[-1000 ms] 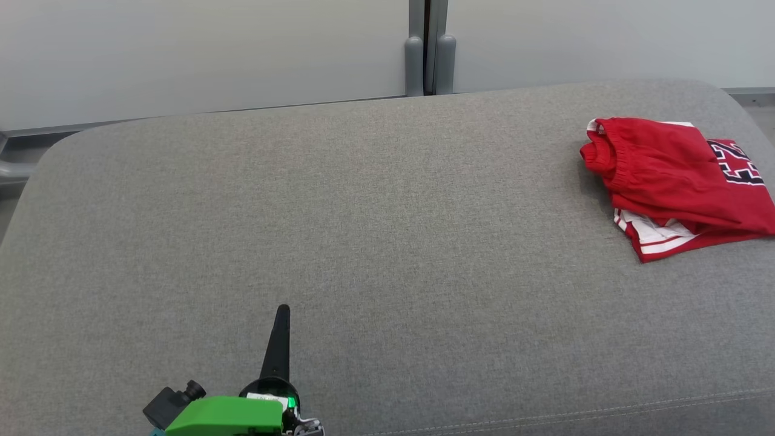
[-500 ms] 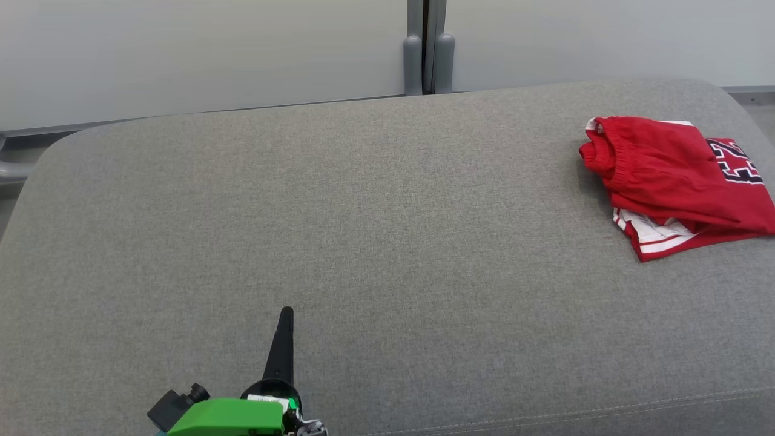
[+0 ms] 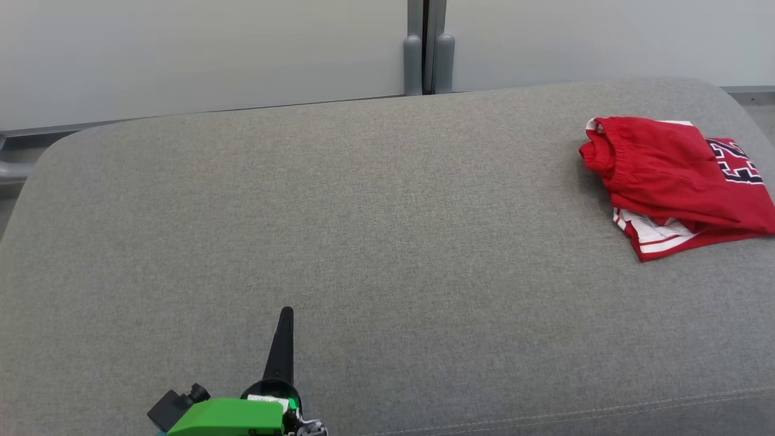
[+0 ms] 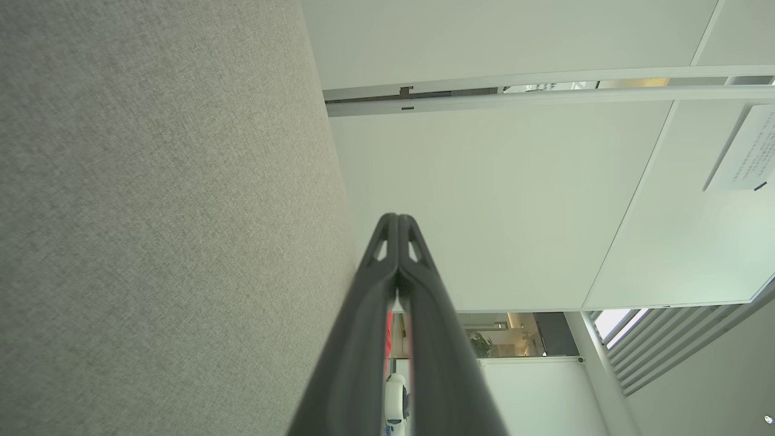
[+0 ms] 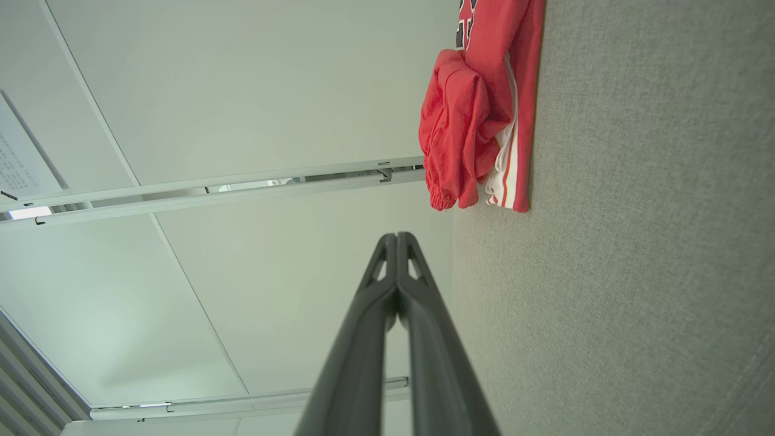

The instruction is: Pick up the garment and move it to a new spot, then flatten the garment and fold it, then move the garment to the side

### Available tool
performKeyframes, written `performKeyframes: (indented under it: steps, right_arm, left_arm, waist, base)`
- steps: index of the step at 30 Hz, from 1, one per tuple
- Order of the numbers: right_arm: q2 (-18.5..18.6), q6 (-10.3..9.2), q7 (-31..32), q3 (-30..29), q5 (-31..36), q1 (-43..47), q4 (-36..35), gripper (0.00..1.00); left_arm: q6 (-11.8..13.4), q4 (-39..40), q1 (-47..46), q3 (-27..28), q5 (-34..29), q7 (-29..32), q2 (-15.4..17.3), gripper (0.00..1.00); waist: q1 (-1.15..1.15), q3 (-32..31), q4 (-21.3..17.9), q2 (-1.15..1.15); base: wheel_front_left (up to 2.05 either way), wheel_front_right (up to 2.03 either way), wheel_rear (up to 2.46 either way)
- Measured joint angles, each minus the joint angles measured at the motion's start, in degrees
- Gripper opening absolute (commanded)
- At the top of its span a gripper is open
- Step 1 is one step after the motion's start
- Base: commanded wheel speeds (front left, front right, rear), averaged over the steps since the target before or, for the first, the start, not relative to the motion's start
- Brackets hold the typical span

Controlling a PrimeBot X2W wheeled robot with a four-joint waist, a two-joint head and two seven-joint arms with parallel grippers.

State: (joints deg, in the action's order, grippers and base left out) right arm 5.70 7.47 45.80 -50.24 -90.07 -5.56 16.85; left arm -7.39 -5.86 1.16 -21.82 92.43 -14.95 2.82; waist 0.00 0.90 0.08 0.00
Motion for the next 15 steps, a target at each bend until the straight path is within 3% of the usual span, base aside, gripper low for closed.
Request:
performKeyframes:
  steps: [15]
  right_arm:
    - [0.0, 0.00, 0.0, 0.0, 0.0, 0.0, 0.0, 0.00]
  left_arm:
    - [0.0, 0.0, 0.0, 0.0, 0.0, 0.0, 0.0, 0.00]
  waist:
    - [0.00, 0.0, 0.0, 0.00]
  base:
    - [0.00, 0.00, 0.00]
